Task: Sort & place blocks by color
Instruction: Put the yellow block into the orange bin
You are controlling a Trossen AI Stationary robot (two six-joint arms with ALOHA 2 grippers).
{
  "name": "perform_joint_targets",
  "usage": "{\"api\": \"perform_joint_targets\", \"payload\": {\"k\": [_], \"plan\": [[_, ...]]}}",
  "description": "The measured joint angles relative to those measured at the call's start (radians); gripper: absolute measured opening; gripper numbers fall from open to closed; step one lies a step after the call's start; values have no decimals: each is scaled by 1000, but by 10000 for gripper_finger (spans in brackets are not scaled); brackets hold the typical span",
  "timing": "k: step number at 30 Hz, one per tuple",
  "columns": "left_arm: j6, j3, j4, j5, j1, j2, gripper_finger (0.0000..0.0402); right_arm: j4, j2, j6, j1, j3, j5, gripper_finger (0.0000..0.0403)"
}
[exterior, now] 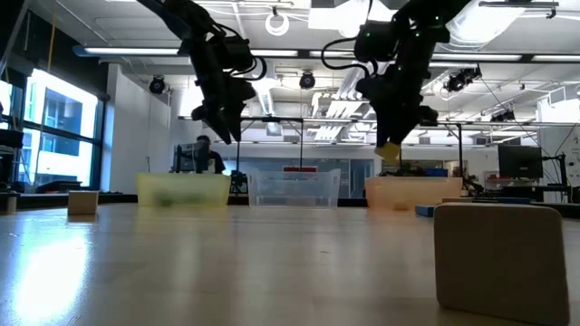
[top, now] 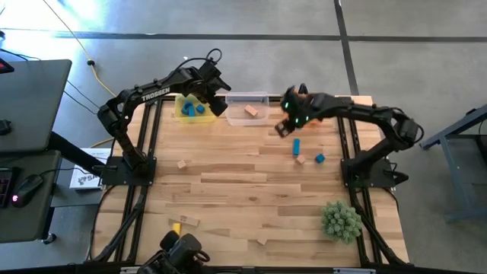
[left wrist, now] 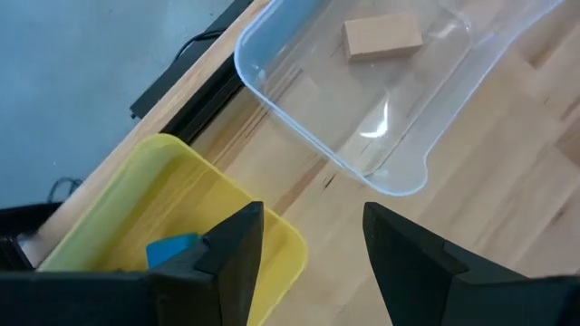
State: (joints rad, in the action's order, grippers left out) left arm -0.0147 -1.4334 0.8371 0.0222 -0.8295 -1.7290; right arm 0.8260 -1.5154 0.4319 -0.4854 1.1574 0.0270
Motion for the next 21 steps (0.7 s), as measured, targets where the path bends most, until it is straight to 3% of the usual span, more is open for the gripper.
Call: {"api": "perform_joint_targets", "payload": {"k": [10, 17, 21], "plan": [[-152, 0, -3, 0, 0, 0, 182, -160, -7, -350, -312, 16, -1, 102], [-219, 0, -4, 0, -1, 0, 182, -188, -59, -414, -413, -35, -71, 102], [-254, 0, -4, 0, -1, 0, 182, -186, -86, -433, -440, -63, -60, 102]]}}
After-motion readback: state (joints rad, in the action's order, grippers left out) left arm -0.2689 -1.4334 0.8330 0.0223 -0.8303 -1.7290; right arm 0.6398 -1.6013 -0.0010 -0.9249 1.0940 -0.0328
